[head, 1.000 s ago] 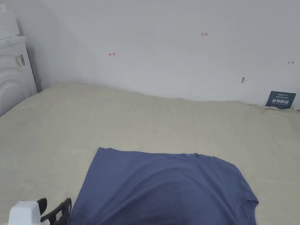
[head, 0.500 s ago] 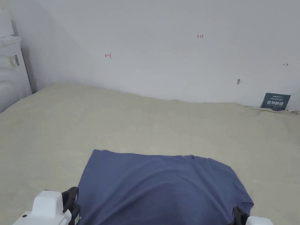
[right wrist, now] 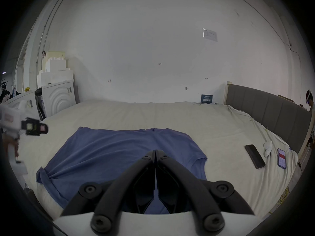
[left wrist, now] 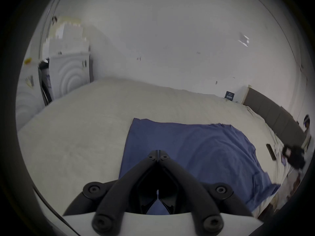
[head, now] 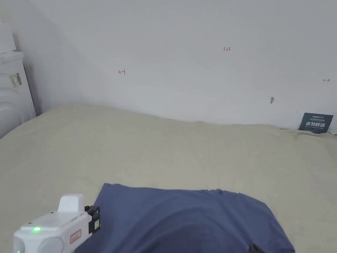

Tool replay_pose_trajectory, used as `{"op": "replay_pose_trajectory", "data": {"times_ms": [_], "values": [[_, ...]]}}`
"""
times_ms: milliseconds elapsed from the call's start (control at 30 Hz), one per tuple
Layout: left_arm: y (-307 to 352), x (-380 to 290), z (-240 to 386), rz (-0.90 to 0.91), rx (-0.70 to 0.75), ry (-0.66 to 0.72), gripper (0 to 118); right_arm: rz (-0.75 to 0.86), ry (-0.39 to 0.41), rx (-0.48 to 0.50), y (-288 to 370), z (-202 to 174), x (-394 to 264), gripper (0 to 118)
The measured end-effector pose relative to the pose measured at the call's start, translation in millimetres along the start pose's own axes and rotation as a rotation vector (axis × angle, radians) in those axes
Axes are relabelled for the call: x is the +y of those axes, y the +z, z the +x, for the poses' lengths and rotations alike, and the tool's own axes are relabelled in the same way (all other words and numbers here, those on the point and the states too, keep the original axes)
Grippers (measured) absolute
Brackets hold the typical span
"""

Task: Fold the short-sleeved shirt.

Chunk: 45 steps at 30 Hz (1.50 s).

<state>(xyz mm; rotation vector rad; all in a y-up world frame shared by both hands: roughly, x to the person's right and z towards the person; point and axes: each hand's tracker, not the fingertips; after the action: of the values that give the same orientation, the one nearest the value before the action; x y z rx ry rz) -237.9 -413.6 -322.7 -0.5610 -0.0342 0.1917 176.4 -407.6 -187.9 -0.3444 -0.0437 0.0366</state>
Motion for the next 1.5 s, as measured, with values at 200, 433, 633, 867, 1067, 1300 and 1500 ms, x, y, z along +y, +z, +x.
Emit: {"op": "replay_pose_trajectory", "data": {"times_ms": [200,433,633,867,1067,1300,1500], "values": [[-119,60,-19,-0.167,0.013,-0.031,31,-0.035,0.023,0.015,-32,-6,6,0],[-209,77,-23,-0.297,0.114,-0.063,70,-0.092,0.044,0.017,-72,-3,3,0],[-249,65,-13,-0.376,0.137,-0.109,70,-0.134,0.067,0.007,-93,3,-7,0],[-270,66,1,-0.364,0.151,-0.295,26,-0.189,0.057,-0.005,-104,6,-22,0],[-267,60,10,-0.366,0.177,-0.336,0,-0.229,0.009,-0.029,-113,16,-26,0],[-217,75,10,-0.247,0.145,-0.255,0,-0.262,-0.066,-0.058,-183,76,12,5],[-191,82,17,-0.201,0.145,-0.265,0,-0.370,-0.118,-0.079,-298,135,54,48]]}}
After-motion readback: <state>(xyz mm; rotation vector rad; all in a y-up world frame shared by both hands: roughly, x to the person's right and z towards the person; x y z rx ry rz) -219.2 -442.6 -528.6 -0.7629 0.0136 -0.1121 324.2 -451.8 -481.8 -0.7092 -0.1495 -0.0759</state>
